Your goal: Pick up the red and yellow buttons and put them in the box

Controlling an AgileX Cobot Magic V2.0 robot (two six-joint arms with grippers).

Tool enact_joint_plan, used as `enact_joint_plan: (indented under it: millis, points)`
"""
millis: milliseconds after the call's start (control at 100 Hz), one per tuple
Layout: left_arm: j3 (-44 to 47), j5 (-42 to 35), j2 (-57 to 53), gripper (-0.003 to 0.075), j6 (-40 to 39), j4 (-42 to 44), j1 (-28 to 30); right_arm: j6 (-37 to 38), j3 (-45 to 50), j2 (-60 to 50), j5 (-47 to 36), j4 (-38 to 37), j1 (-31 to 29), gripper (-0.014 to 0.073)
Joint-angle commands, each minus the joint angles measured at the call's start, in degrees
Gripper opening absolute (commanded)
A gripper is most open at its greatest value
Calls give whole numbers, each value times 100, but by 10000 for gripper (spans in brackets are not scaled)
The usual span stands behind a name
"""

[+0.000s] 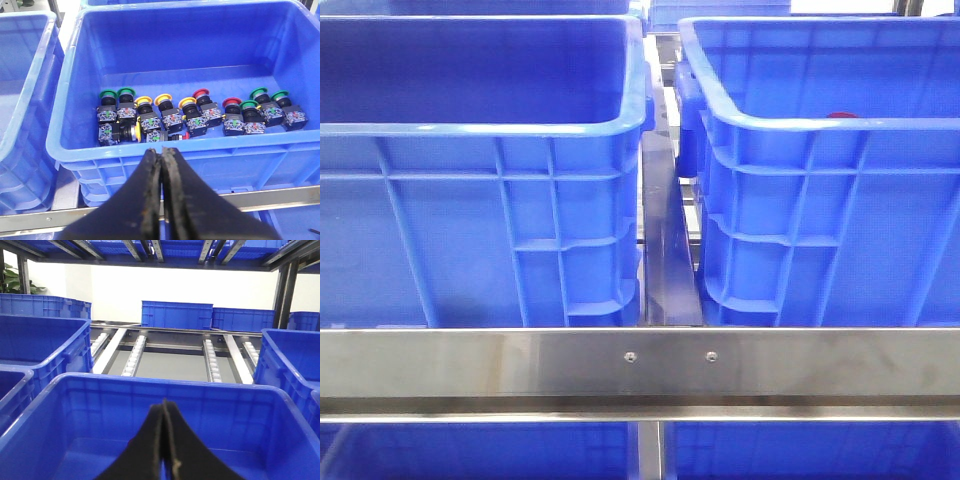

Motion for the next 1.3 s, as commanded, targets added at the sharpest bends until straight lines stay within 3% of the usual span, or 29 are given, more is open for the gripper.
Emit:
enact_joint_plan:
  millis: [0, 130, 370, 520, 620, 820, 1000, 1290]
  points:
    - [-129, -553, 73, -19, -7, 167, 13, -37, -139, -6, 179, 495, -22, -68]
    - [-68, -986, 73, -19, -7, 217, 13, -37, -139, -6, 179, 495, -22, -68]
    - [642, -2726, -213, -19, 728, 218, 25, -37, -139, -6, 179, 495, -22, -68]
    - [1145, -2992, -450, -19, 811, 163, 38, -37, -139, -6, 179, 495, -22, -68]
    - [1413, -3007, -590, -19, 1011, -102, 270, -37, -139, -6, 179, 495, -22, -68]
    - [2101, -3920, -927, -19, 2478, -1574, 1287, -37, -139, -6, 178, 495, -22, -68]
    - [2865, -4768, -1172, -19, 2380, -1718, 2050, -37, -139, -6, 178, 495, -22, -68]
    - [3829, -4947, -1745, -19, 2371, -1718, 2066, -37, -139, -6, 178, 495, -22, -68]
